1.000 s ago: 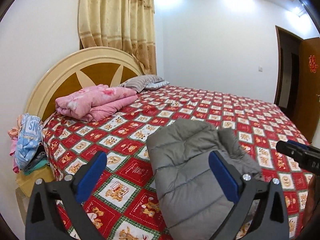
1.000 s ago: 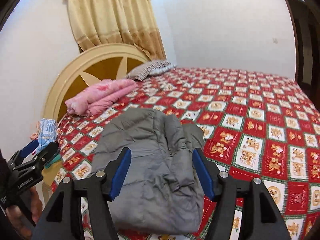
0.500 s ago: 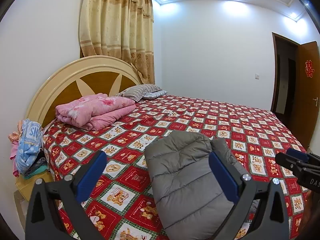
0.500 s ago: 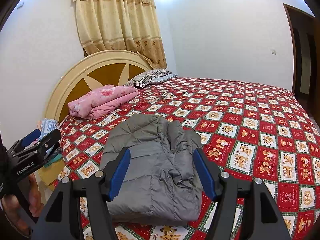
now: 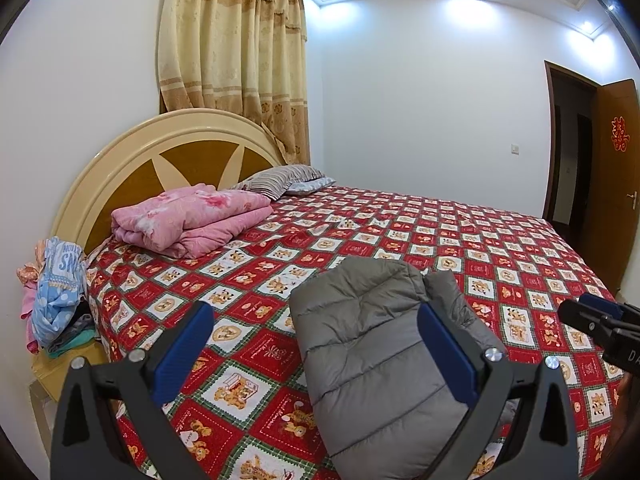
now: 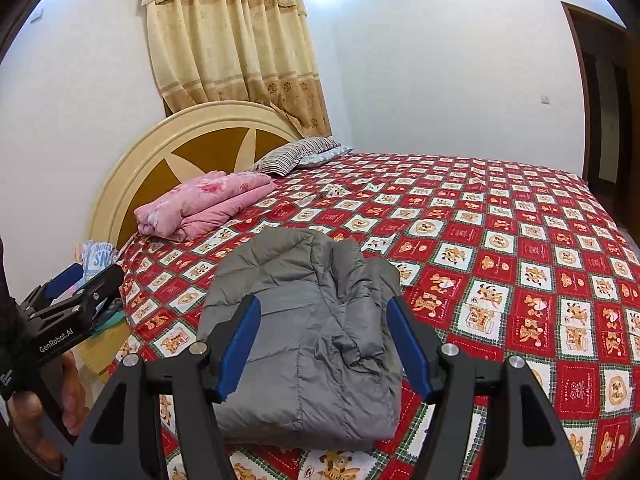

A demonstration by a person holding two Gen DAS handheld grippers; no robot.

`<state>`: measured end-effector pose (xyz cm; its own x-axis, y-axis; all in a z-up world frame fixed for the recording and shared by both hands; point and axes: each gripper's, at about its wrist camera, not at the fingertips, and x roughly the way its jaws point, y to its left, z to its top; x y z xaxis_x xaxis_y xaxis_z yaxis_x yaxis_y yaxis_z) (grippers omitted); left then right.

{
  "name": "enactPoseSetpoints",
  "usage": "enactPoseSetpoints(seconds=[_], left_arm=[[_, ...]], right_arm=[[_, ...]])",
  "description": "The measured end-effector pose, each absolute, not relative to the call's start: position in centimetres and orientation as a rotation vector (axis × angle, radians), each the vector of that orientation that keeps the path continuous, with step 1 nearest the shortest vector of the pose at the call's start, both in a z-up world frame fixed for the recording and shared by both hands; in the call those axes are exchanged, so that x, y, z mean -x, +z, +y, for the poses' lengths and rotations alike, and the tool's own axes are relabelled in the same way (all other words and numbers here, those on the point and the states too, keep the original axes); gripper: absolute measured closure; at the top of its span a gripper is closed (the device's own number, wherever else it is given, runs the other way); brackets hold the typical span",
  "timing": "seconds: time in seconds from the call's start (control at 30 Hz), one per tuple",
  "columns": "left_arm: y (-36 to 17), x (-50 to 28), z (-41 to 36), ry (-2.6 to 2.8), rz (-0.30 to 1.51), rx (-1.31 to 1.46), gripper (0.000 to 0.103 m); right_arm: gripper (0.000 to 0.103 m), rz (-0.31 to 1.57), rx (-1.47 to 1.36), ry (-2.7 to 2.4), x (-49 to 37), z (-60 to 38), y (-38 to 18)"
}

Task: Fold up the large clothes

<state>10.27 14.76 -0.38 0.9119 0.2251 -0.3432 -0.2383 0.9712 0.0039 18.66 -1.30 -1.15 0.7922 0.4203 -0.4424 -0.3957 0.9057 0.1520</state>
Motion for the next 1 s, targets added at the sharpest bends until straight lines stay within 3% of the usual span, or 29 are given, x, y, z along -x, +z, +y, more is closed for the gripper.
enactPoseSetpoints(seconds=[1.0], left_arm=[[-0.63,-10.3,15.45,0.242,0.36,0.048,0.0]], right_arm=[[0.037,0.498,-0.057,0.434,-18.33,-0.88,-1.57]])
